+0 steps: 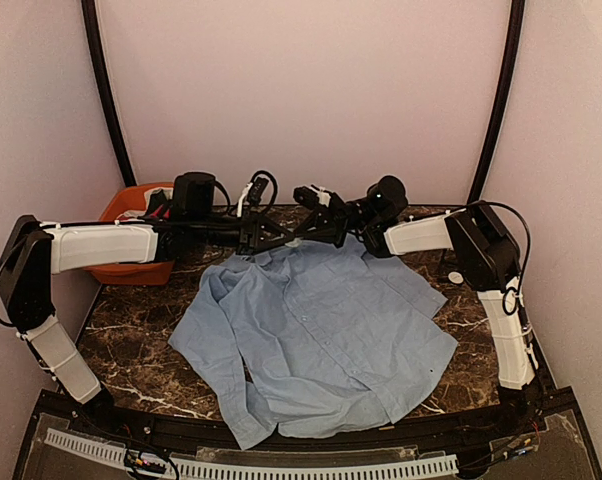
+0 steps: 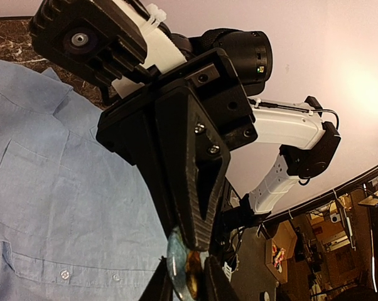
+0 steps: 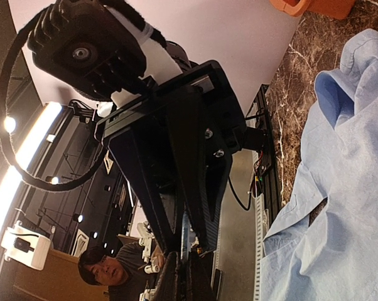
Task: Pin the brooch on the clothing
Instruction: Pass from the right arm to the left
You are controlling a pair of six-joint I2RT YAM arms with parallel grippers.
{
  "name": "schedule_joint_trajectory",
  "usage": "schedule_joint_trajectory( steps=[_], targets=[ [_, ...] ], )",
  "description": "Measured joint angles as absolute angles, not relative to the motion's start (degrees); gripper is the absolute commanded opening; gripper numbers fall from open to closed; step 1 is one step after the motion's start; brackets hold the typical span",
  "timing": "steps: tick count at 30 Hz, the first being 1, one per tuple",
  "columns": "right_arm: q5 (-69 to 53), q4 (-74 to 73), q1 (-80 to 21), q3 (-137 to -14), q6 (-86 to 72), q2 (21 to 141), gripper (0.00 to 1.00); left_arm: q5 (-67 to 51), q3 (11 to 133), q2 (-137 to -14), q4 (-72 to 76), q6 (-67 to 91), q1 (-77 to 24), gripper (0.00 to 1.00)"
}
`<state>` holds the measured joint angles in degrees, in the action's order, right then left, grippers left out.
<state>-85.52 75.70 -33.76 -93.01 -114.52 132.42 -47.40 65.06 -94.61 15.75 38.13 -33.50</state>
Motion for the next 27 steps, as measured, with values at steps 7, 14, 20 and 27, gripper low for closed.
schedule_joint_trajectory(
  steps=[7, 14, 20, 27],
  targets=[
    [-85.52, 75.66, -33.74, -92.23, -114.54, 132.42, 0.0, -47.46, 64.12, -94.39, 15.88, 38.2, -32.93, 0.25],
    [-85.52, 75.64, -33.74, -91.92, -114.54, 132.42, 0.0, -47.55, 63.18, -93.73, 16.99, 38.54, -32.23, 0.23],
    [-85.54, 75.66, -33.74, -91.9, -114.54, 132.44, 0.0, -48.01, 63.13, -93.73, 18.55, 39.46, -31.99, 0.23],
    [-85.54, 75.68, -33.74, -91.9, -114.54, 132.44, 0.0, -49.23, 63.05, -93.76, 19.44, 40.71, -31.99, 0.24]
  ],
)
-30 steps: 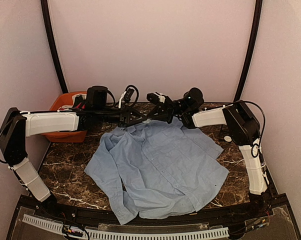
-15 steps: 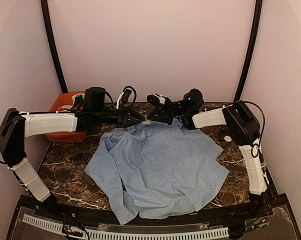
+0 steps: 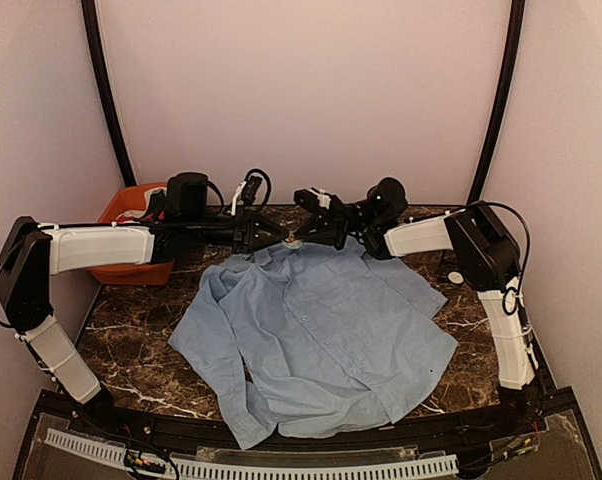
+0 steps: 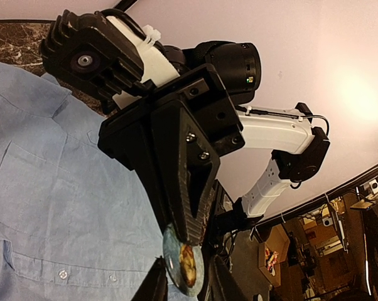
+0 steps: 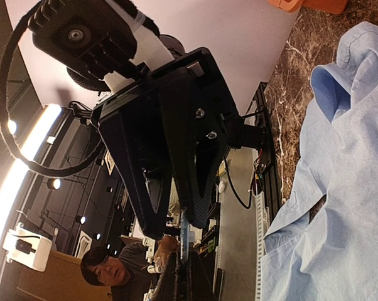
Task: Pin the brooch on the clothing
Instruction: Pass from the right arm to the left, then pass from the left arm to the right
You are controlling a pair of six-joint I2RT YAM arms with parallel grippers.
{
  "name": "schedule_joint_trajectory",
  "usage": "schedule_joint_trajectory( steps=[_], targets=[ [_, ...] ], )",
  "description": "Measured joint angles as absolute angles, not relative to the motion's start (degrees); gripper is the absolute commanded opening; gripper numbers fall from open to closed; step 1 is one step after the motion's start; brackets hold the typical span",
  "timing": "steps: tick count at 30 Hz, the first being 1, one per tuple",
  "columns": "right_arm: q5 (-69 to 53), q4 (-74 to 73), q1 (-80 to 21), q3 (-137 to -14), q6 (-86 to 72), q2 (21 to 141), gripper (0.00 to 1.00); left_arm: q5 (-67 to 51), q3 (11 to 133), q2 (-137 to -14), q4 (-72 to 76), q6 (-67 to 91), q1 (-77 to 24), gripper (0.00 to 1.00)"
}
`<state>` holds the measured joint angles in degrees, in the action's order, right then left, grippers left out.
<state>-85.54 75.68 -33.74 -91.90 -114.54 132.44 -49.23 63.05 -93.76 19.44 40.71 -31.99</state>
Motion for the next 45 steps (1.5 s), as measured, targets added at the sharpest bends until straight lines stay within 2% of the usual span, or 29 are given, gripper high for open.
schedule_joint_trajectory(
  steps=[10, 21, 24, 25, 26, 27, 32, 34, 35, 41, 43, 45],
  targets=[
    [-85.73, 75.68, -33.74, -91.92, -114.54, 132.49, 0.0, -51.05, 63.0, -94.61, 19.99, 41.39, -31.99, 0.22],
    [-85.76, 76.01, -33.74, -92.05, -114.54, 132.66, 0.0, -51.18, 63.0, -95.04, 20.01, 41.85, -31.75, 0.1],
    [-85.93, 76.58, -33.74, -92.38, -114.28, 132.97, 0.0, -51.16, 63.0, -95.24, 19.86, 42.28, -31.66, 0.02],
    [-86.06, 76.79, -33.74, -92.49, -114.13, 133.05, 0.08, -51.2, 63.0, -95.35, 19.79, 42.57, -31.64, 0.01],
    [-86.28, 77.17, -33.71, -92.68, -113.82, 133.14, 0.22, -51.22, 63.0, -95.42, 19.77, 42.87, -31.59, 0.01],
    [-86.43, 77.47, -33.69, -92.79, -113.4, 133.23, 0.31, -51.44, 63.0, -95.5, 19.92, 43.18, -31.59, 0.01],
    [-86.11, 76.29, -33.41, -92.9, -114.32, 133.95, 0.71, -51.59, 63.0, -95.55, 20.56, 42.83, -31.73, 0.01],
    [-86.11, 76.03, -33.17, -92.88, -114.24, 134.06, 0.96, -51.4, 63.0, -95.55, 20.82, 42.65, -31.77, 0.01],
    [-86.04, 75.9, -33.04, -92.84, -114.52, 134.04, 0.98, -51.22, 62.98, -95.55, 20.93, 42.61, -31.77, 0.01],
    [-85.84, 75.9, -31.38, -90.65, -114.06, 133.32, 0.99, -47.42, 60.95, -94.45, 22.5, 42.41, -31.75, 0.01],
    [-85.91, 74.59, -30.24, -87.88, -111.09, 131.52, 0.99, -44.42, 59.22, -92.71, 22.65, 42.44, -31.64, 0.01],
    [-86.0, 66.89, -28.69, -85.03, -102.37, 128.35, 0.98, -40.84, 57.52, -90.48, 23.11, 42.48, -31.59, 0.01]
  ],
)
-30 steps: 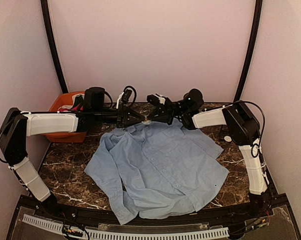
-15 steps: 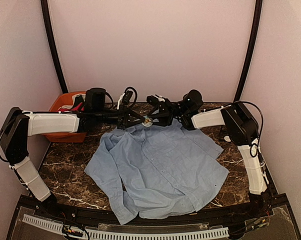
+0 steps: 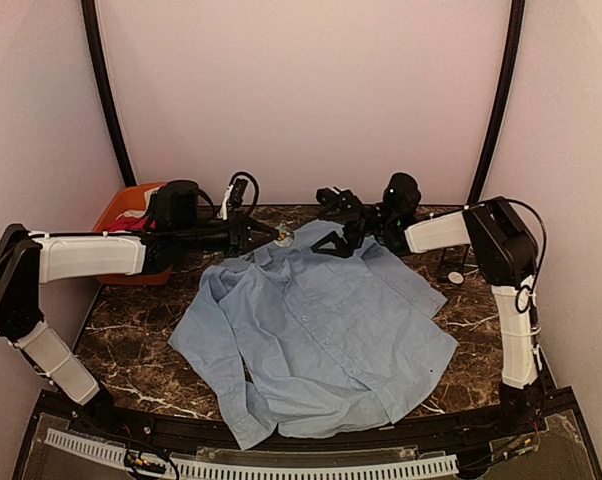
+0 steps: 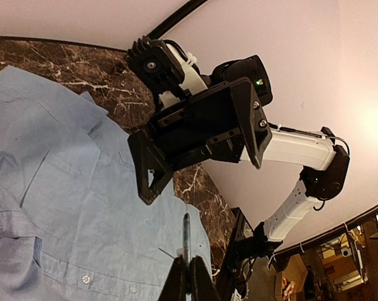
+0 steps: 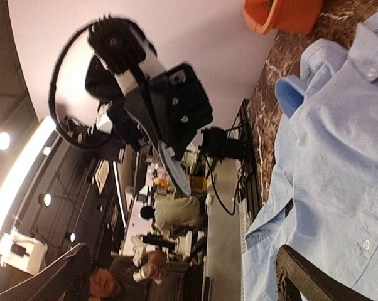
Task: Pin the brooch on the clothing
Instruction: Pass from the left arm to the right
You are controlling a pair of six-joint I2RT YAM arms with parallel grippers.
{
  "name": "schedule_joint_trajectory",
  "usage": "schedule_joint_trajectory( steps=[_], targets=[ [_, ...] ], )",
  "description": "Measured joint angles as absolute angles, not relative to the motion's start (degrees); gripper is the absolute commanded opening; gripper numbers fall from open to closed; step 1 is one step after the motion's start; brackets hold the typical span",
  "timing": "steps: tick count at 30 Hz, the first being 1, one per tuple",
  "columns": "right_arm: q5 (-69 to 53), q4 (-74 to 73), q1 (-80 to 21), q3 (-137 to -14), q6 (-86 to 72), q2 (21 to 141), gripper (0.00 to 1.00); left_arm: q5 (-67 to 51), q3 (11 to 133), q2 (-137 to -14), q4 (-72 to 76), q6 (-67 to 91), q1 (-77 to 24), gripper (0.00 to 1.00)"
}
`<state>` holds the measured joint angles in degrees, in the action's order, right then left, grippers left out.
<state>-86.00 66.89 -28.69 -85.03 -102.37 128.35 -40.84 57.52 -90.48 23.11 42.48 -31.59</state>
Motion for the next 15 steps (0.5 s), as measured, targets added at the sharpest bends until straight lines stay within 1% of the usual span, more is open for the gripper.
schedule_joint_trajectory(
  steps=[2, 4, 6, 8, 10, 12, 15],
  targets=[
    [-84.79, 50.26, -27.03, -85.32, -87.07, 124.88, 0.99, -37.47, 55.81, -88.14, 24.49, 42.76, -31.57, 0.01],
    [-78.96, 24.51, -25.82, -91.94, -67.68, 122.3, 0.99, -34.24, 54.04, -85.93, 26.48, 43.44, -31.44, 0.01],
    [-72.38, 8.78, -24.75, -96.18, -53.47, 119.26, 0.99, -30.13, 50.89, -83.4, 30.65, 44.99, -31.38, 0.01],
    [-69.19, 3.7, -24.45, -93.65, -47.2, 114.19, 0.99, -26.55, 47.99, -81.6, 34.06, 46.87, -31.4, 0.01],
    [-65.41, 3.16, -24.71, -87.42, -42.85, 107.68, 0.97, -23.0, 45.58, -80.62, 36.91, 49.12, -31.46, 0.01],
    [-62.08, 5.5, -25.15, -81.28, -40.49, 102.13, 0.84, -19.97, 44.51, -80.49, 38.26, 51.22, -31.77, 0.01],
    [-59.81, 10.94, -26.0, -75.68, -39.22, 98.28, 0.8, -15.7, 43.88, -80.36, 38.96, 54.24, -32.64, 0.01]
  ],
)
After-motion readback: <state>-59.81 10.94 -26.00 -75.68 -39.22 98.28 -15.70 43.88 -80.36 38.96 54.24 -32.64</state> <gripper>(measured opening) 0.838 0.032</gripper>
